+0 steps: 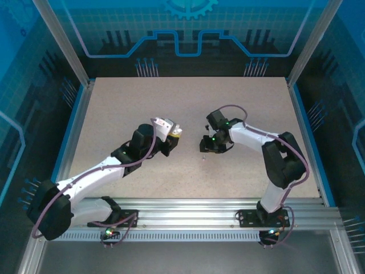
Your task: Insert the wireless bluetooth earbuds into the charging case
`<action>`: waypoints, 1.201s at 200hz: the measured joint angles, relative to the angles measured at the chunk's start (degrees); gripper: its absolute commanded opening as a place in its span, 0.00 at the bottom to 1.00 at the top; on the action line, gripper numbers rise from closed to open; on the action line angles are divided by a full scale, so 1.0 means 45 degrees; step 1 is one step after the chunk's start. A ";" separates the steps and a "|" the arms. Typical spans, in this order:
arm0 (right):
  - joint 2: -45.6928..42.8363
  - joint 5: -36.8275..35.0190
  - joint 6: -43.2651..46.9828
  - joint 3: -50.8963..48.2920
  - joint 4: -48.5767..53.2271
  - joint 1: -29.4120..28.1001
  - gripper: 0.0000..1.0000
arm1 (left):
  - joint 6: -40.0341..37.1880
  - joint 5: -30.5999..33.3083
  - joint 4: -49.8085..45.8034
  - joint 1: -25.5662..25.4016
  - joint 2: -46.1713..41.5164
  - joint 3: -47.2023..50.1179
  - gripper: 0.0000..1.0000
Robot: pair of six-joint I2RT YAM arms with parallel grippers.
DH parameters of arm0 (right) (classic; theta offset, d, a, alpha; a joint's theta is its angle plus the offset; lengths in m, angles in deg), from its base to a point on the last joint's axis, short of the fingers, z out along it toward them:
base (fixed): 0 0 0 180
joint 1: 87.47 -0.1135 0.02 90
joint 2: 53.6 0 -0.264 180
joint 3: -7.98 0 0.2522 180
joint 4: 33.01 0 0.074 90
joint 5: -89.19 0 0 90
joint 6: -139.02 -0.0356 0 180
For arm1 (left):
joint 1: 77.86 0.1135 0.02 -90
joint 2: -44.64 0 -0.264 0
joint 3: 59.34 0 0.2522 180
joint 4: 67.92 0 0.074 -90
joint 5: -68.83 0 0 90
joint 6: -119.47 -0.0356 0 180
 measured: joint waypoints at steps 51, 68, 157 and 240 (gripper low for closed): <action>0.0845 0.0005 -0.0199 0.0083 -0.0005 -0.0019 0.37 | -0.0005 0.0010 -0.0141 0.0092 -0.0117 0.0063 0.17; 0.0967 0.0039 -0.0243 0.0107 -0.0005 -0.0010 0.36 | -0.0005 0.0010 -0.0146 0.0102 -0.0117 0.0078 0.17; 0.1350 0.0092 -0.0379 0.0568 0.0432 -0.0024 0.32 | -0.0005 0.0121 -0.0155 0.0180 -0.0442 0.0243 0.17; 0.1462 0.0121 -0.0379 0.0821 0.0189 -0.0559 0.30 | -0.0010 0.0151 -0.0253 0.0257 -0.0665 0.0374 0.17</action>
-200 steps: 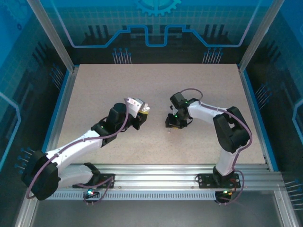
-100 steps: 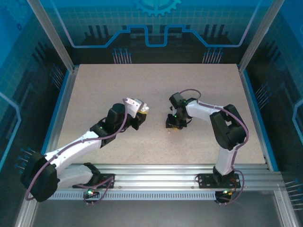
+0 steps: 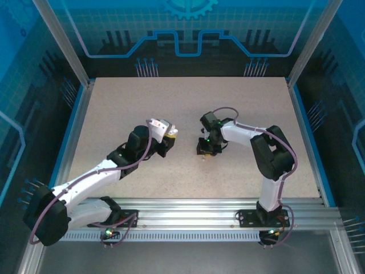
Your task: Insert the wireless bluetooth earbuds into the charging case
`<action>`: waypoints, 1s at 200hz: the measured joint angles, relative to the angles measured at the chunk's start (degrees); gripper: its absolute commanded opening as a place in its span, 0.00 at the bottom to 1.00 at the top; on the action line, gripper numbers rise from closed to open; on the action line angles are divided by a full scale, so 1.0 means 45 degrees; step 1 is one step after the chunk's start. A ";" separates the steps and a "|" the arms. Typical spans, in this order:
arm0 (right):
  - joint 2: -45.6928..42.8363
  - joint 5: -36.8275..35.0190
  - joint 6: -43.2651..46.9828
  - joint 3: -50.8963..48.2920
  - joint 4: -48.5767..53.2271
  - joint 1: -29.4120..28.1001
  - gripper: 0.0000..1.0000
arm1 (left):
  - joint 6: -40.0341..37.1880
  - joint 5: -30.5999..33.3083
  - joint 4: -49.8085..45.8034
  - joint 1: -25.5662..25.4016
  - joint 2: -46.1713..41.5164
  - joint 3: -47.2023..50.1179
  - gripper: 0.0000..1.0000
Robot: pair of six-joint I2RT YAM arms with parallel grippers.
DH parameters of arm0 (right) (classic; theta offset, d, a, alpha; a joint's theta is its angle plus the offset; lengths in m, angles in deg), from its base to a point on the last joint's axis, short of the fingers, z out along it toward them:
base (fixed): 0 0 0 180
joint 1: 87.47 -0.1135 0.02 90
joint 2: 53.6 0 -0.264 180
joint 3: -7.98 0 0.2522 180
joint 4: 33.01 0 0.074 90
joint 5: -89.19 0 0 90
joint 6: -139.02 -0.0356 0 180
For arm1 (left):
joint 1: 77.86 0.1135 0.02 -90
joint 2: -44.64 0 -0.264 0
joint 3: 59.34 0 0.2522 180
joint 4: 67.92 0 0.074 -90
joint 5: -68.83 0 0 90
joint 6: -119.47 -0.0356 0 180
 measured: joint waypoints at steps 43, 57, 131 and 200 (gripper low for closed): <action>0.0015 0.0277 0.0000 0.0000 -0.0418 -0.0321 0.30 | -0.0053 0.0000 -0.0005 0.0063 -0.0083 0.0000 0.17; 0.0058 0.0321 0.0005 0.0000 -0.0481 -0.0325 0.30 | -0.0097 0.0005 -0.0039 0.0083 -0.0165 0.0010 0.17; 0.0272 0.0593 0.0063 0.0121 -0.0491 -0.0491 0.28 | -0.0102 0.0039 -0.0175 0.0165 -0.0403 0.0058 0.17; 0.0238 0.0602 0.0155 0.0121 -0.0209 -0.0748 0.27 | -0.0102 0.0039 -0.0175 0.0175 -0.0427 0.0155 0.17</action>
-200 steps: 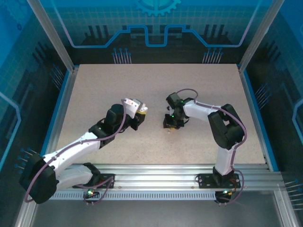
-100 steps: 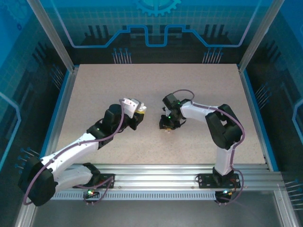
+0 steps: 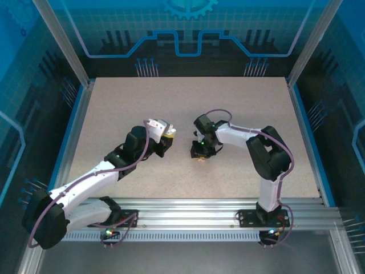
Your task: Insert the wireless bluetooth earbuds into the charging case
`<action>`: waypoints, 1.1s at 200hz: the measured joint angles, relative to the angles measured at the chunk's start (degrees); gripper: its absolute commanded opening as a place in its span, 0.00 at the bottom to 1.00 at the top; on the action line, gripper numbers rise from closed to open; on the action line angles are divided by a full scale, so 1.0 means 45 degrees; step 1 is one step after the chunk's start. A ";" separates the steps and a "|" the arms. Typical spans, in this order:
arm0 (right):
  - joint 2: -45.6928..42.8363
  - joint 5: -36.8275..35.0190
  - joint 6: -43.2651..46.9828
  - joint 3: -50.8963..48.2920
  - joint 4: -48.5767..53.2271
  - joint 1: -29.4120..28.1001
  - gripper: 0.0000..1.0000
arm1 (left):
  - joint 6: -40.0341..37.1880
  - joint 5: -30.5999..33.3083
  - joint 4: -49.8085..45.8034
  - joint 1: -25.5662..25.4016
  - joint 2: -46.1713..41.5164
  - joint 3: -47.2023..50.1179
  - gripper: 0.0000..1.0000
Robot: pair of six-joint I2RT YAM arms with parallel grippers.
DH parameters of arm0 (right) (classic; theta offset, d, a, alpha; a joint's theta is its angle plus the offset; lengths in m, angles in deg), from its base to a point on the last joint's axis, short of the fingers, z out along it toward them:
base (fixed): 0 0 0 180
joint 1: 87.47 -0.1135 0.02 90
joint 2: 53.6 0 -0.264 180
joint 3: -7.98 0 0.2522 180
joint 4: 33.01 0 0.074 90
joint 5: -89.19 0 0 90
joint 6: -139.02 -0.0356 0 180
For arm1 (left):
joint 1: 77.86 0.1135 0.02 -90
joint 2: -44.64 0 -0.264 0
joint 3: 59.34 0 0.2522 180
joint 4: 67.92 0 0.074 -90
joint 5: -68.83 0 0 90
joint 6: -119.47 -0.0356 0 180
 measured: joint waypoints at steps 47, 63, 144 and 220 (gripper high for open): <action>-0.0369 -0.0005 0.0102 -0.0223 0.0466 -0.0189 0.27 | 0.0000 -0.0005 0.0005 0.0000 -0.0049 0.0019 0.17; -0.0525 -0.0010 0.0219 -0.0243 0.0607 -0.0199 0.29 | 0.0005 -0.0005 0.0005 0.0005 -0.0097 0.0073 0.17; -0.0583 -0.0704 0.0029 0.0583 0.1044 -0.0627 0.35 | 0.0000 -0.0005 0.0005 0.0005 -0.0301 0.0097 0.17; -0.0068 -0.1180 -0.0151 0.0855 0.1326 -0.0772 0.34 | 0.0000 -0.0005 0.0000 0.0097 -0.0452 0.0097 0.17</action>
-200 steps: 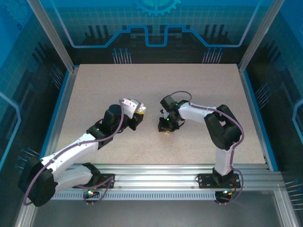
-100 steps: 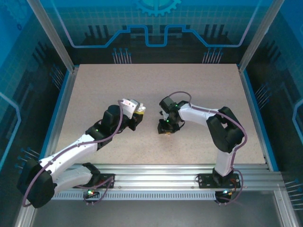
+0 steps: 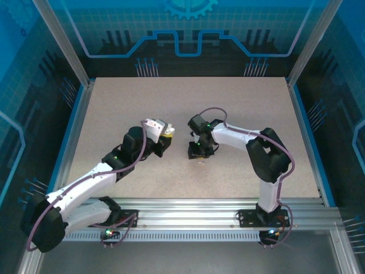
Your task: Insert the wireless bluetooth earbuds into the charging case
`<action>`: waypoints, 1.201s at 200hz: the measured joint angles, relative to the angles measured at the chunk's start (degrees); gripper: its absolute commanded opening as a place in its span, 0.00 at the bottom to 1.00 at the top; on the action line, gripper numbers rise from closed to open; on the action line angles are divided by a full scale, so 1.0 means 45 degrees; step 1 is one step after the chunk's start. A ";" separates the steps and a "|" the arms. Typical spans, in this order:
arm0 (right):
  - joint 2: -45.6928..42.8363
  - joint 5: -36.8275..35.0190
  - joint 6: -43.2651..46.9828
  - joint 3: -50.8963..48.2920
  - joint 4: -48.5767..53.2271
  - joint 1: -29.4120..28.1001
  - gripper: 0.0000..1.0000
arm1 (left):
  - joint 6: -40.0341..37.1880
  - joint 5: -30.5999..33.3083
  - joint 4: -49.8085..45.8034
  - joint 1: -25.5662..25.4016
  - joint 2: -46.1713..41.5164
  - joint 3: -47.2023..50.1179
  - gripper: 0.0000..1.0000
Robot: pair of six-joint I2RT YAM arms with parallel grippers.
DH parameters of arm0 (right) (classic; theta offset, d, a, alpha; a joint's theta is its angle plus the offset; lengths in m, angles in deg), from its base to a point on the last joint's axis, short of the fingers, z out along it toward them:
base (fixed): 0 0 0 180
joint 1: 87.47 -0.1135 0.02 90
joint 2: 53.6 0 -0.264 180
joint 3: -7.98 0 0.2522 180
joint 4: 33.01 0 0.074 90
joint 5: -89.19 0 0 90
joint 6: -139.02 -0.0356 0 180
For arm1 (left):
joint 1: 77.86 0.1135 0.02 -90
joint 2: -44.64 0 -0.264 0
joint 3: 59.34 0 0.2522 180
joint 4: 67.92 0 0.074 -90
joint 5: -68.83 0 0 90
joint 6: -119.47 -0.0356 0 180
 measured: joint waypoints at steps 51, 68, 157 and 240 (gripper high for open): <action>0.0131 -0.0010 0.0005 0.0000 0.0146 0.0000 0.33 | 0.0005 0.0000 0.0005 0.0049 0.0000 0.0000 0.17; 0.0131 0.0068 0.0005 -0.0005 0.0155 -0.0015 0.32 | 0.0000 0.0000 0.0005 0.0049 0.0000 0.0000 0.17; 0.0136 0.0165 0.0087 -0.0374 0.0578 -0.0248 0.32 | 0.0005 -0.0005 0.0005 0.0049 0.0000 0.0068 0.17; -0.1141 -0.0374 0.0680 -0.0695 0.1389 -0.0505 0.34 | 0.0010 -0.0005 0.0005 0.0049 0.0000 0.0073 0.17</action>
